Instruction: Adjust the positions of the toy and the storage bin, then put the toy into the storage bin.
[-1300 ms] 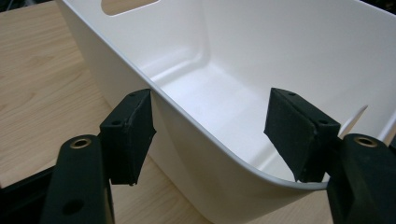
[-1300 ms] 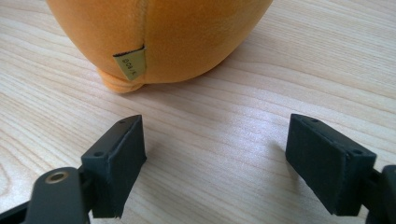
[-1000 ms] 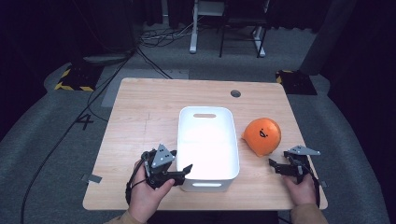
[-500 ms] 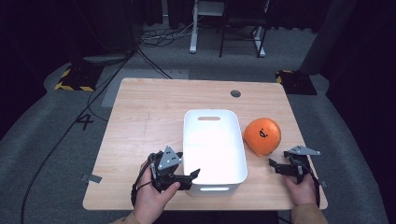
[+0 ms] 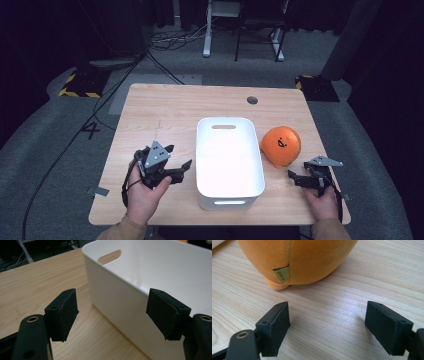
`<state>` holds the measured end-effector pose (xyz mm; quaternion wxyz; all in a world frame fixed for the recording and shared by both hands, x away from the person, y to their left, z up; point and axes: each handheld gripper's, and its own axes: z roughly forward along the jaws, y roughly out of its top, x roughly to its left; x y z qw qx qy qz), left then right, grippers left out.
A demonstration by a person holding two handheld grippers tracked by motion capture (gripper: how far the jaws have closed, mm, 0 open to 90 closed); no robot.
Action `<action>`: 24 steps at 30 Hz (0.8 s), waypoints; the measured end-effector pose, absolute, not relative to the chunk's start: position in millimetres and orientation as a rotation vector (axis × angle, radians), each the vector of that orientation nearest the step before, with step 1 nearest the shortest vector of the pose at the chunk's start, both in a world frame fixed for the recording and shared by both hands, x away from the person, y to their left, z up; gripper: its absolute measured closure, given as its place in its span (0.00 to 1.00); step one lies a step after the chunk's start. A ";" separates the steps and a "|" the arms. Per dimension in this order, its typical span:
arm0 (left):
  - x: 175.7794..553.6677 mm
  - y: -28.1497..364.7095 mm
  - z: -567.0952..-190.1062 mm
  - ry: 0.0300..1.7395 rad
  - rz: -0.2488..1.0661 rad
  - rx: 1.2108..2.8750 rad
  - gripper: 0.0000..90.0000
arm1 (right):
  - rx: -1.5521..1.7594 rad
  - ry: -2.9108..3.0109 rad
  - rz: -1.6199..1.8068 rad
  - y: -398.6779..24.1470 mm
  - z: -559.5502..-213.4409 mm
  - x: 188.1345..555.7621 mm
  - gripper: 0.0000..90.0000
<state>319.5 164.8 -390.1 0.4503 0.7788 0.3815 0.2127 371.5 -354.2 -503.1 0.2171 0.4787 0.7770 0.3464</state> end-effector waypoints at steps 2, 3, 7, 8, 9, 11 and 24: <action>326.6 172.5 -396.6 0.978 0.532 1.941 0.27 | 1.326 2.152 0.960 -354.2 -503.1 371.5 0.22; 330.2 176.3 -399.5 0.989 0.536 1.948 0.26 | 1.327 2.152 0.960 -354.1 -503.1 371.5 0.22; 342.4 187.6 -410.9 1.026 0.547 1.966 0.24 | 1.325 2.152 0.959 -354.2 -503.2 371.5 0.22; 345.3 190.1 -414.3 1.026 0.555 1.973 0.23 | 1.325 2.152 0.959 -354.2 -503.1 371.5 0.22; 348.2 192.5 -418.2 1.027 0.567 1.981 0.23 | 1.328 2.151 0.961 -353.9 -503.1 371.4 0.22; 354.1 197.0 -428.4 1.045 0.574 2.000 0.23 | 1.328 2.151 0.961 -353.9 -503.1 371.4 0.22; 373.6 224.0 -476.3 1.196 0.497 2.060 0.22 | 1.316 2.153 0.967 -355.0 -502.9 369.7 0.26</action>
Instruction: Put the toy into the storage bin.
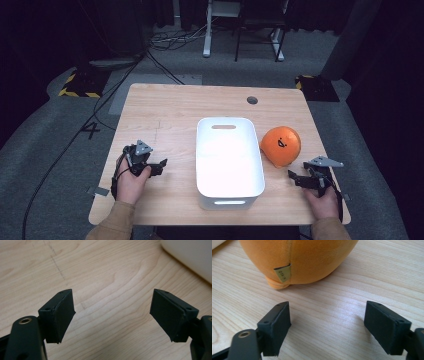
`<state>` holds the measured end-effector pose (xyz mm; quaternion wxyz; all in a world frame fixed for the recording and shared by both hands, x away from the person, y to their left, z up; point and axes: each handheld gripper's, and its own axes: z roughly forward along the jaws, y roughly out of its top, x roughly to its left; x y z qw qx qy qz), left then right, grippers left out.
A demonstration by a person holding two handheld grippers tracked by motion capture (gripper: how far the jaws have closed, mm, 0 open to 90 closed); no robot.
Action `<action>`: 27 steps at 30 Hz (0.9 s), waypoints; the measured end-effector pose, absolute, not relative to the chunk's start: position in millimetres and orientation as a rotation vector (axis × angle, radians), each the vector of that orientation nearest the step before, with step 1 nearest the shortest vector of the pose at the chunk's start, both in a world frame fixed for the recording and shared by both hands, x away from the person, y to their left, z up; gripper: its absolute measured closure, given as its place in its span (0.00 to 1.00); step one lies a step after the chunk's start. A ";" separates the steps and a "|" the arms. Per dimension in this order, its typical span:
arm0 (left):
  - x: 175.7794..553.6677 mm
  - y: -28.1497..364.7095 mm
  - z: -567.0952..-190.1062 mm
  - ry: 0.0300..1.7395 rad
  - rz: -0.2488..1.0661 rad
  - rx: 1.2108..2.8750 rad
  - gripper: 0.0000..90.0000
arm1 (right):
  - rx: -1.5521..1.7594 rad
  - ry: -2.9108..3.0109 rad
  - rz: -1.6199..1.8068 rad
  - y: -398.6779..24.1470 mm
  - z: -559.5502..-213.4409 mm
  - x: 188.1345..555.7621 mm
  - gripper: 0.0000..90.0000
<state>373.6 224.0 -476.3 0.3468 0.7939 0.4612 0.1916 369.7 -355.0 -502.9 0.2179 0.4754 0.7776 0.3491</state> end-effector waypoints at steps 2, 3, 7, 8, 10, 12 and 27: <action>374.8 230.0 -482.9 1.216 0.485 2.076 0.22 | 1.319 2.153 0.972 -354.8 -502.7 369.2 0.27; 374.8 230.0 -482.9 1.216 0.485 2.076 0.21 | 1.310 2.156 0.972 -355.3 -502.8 368.9 0.29; 375.3 234.7 -490.6 1.219 0.460 2.073 0.20 | 1.296 2.160 0.978 -355.3 -502.7 368.2 0.31; 375.8 236.3 -492.7 1.200 0.433 2.080 0.20 | 1.296 2.160 0.978 -355.3 -502.7 368.2 0.31; 376.2 237.3 -494.2 1.187 0.443 2.090 0.20 | 1.295 2.161 0.978 -355.4 -502.7 368.3 0.31; 377.2 238.5 -499.4 1.186 0.441 2.125 0.19 | 1.293 2.164 0.979 -355.9 -502.6 368.3 0.31; 374.0 234.3 -502.6 1.229 0.460 2.107 0.16 | 1.288 2.174 0.992 -360.0 -500.9 362.7 0.44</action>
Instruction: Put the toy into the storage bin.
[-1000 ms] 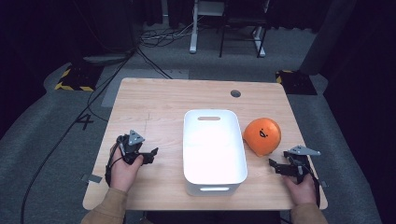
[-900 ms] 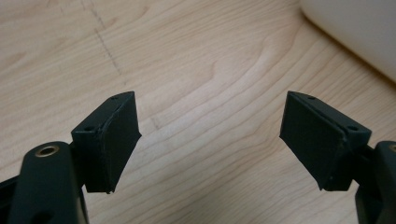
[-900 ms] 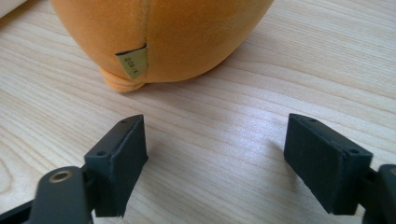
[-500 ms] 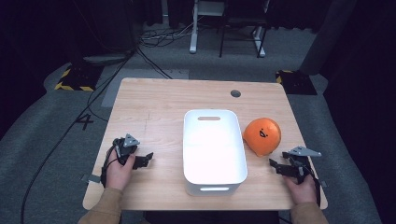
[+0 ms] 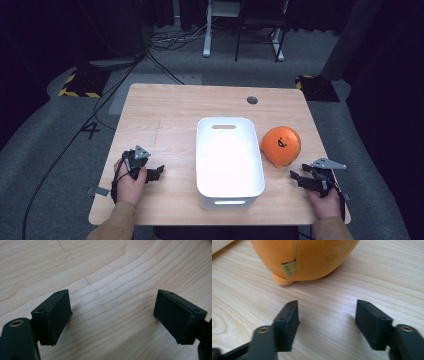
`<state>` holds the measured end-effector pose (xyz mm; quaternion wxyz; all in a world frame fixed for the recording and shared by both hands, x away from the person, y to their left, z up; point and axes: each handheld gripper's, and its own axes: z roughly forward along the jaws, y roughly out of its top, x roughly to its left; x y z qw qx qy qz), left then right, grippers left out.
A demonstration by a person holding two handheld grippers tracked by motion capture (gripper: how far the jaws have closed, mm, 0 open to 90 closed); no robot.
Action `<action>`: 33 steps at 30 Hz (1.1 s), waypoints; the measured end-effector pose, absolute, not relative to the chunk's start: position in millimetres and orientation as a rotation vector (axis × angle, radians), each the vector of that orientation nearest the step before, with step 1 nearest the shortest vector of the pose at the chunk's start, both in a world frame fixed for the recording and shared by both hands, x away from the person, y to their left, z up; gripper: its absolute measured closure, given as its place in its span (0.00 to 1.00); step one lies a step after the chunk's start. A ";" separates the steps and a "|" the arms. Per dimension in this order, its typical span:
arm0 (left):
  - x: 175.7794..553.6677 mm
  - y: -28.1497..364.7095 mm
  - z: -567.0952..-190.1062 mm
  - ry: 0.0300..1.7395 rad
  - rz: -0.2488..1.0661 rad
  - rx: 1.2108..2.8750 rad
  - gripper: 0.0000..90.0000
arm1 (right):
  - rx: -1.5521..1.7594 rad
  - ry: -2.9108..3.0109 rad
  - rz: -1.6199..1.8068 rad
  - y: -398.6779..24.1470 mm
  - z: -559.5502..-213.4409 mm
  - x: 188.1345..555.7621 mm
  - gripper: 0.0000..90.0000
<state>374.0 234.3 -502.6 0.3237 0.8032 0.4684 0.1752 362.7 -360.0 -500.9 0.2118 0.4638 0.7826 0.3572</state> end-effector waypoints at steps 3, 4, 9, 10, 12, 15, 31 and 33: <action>374.1 234.3 -502.6 1.228 0.458 2.106 0.16 | 1.281 2.198 0.982 -361.7 -499.0 360.8 0.48; 374.1 234.3 -502.6 1.228 0.459 2.106 0.16 | 1.274 2.206 0.979 -362.6 -498.4 360.6 0.48; 374.2 234.3 -502.3 1.229 0.455 2.111 0.16 | 1.286 2.212 1.047 -365.8 -488.2 356.9 0.50; 374.3 233.7 -502.5 1.230 0.459 2.111 0.16 | 1.286 2.202 1.067 -365.7 -484.8 356.0 0.50; 374.6 233.3 -502.4 1.232 0.459 2.113 0.15 | 1.272 2.188 1.104 -365.0 -477.9 354.1 0.50; 374.7 232.6 -502.6 1.233 0.454 2.111 0.14 | 1.261 2.177 1.153 -363.6 -468.7 351.3 0.50; 375.3 232.6 -502.4 1.227 0.445 2.120 0.13 | 1.218 2.085 1.325 -357.6 -430.2 345.5 0.51; 375.3 232.6 -502.4 1.226 0.445 2.120 0.13 | 1.209 2.076 1.332 -356.6 -423.7 347.1 0.51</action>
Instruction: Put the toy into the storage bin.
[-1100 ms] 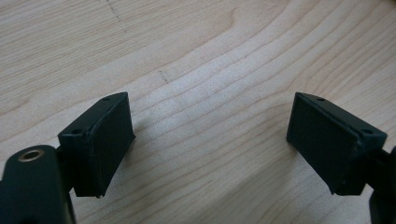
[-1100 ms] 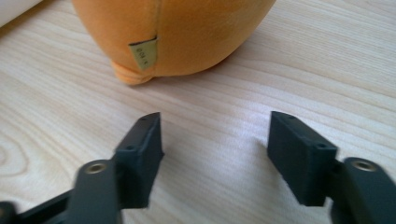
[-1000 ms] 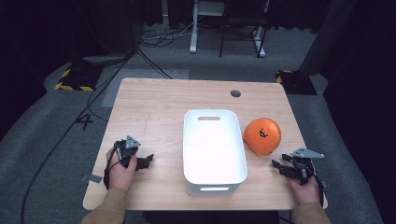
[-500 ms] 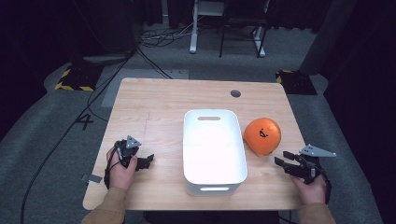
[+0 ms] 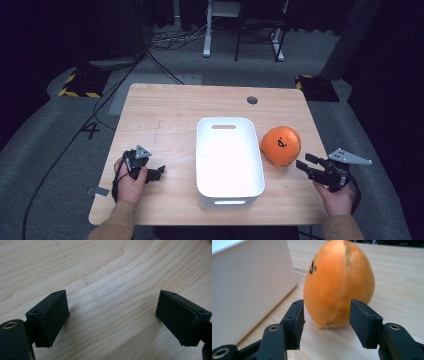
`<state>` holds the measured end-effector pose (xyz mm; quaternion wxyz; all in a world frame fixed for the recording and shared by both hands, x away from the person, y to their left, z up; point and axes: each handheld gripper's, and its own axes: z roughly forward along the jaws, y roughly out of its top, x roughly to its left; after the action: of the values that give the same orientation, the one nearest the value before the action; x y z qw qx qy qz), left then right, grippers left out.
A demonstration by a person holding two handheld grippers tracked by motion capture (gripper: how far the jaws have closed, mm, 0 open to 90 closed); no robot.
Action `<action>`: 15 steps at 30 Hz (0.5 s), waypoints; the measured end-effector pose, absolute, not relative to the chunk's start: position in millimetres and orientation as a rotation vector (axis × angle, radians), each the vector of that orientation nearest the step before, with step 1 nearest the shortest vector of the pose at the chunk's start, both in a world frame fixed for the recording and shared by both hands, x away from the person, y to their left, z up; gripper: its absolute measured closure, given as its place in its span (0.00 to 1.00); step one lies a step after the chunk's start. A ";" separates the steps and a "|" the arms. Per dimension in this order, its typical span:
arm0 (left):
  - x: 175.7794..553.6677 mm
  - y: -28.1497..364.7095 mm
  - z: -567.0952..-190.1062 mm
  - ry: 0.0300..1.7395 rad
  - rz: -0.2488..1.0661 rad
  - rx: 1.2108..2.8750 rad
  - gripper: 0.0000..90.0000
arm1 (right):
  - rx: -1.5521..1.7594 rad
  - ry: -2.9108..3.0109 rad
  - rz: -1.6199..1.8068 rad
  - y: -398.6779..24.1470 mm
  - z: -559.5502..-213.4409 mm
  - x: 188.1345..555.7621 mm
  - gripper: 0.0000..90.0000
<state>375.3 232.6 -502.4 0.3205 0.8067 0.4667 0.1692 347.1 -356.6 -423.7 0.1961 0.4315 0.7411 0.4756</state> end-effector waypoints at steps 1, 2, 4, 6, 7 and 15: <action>375.3 232.6 -502.4 1.227 0.445 2.120 0.13 | 1.196 2.073 1.332 -356.7 -420.8 348.4 0.51; 375.3 232.6 -502.4 1.227 0.445 2.120 0.13 | 1.191 2.070 1.340 -356.5 -418.0 349.7 0.51; 375.3 232.6 -502.4 1.227 0.445 2.120 0.13 | 1.185 2.061 1.360 -356.6 -412.9 353.1 0.51; 375.3 232.4 -502.7 1.227 0.449 2.117 0.13 | 1.180 2.050 1.368 -356.1 -408.5 357.1 0.51; 375.3 232.4 -502.7 1.227 0.449 2.117 0.13 | 1.180 2.050 1.368 -356.1 -408.5 357.1 0.51; 375.1 232.3 -502.8 1.227 0.454 2.115 0.13 | 1.180 2.030 1.360 -351.2 -396.2 381.3 0.54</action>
<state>375.1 232.3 -502.8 0.3215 0.8052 0.4672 0.1730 381.3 -351.2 -396.2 0.2125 0.4251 0.7309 0.4898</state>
